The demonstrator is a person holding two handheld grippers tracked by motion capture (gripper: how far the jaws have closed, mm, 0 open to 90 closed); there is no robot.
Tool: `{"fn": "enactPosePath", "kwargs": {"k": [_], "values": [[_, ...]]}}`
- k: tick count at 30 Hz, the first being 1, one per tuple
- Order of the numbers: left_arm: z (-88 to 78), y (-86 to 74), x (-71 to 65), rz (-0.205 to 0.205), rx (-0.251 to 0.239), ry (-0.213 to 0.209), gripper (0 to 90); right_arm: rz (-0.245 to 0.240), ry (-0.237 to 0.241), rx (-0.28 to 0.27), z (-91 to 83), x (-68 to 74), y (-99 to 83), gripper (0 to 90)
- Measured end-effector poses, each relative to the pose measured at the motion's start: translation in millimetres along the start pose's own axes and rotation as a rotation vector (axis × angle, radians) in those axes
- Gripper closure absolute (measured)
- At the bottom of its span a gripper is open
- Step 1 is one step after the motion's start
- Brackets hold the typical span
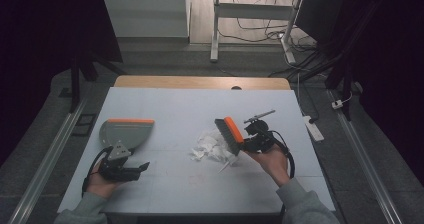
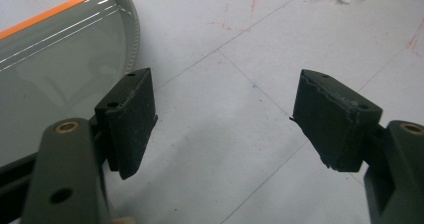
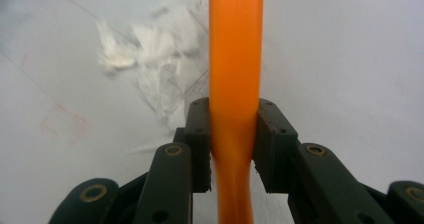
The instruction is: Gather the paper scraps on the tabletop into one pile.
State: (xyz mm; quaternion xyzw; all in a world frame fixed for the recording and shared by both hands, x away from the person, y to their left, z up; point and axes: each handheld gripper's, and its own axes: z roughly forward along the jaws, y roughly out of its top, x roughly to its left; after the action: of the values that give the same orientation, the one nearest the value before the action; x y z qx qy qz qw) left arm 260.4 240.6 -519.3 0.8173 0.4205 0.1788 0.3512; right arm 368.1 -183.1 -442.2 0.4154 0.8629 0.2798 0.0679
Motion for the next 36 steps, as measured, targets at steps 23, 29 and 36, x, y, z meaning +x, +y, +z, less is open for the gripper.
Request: {"fn": "enactPosePath", "kwargs": {"k": [23, 29, 36], "values": [[3.8, 4.2, -3.1, -0.008, 0.003, 0.025, 25.9, -0.047, 0.018, -0.153, -34.8, -29.5, -32.0, 70.4], [4.5, 5.9, -6.2, -0.005, 0.004, 0.025, 25.9, -0.046, -0.016, -0.173, -41.4, -41.5, -56.6, 70.4], [5.1, 6.8, -7.8, -0.004, 0.001, 0.021, 25.9, -0.066, -0.041, -0.206, -47.4, -53.1, -83.8, 70.4]]}}
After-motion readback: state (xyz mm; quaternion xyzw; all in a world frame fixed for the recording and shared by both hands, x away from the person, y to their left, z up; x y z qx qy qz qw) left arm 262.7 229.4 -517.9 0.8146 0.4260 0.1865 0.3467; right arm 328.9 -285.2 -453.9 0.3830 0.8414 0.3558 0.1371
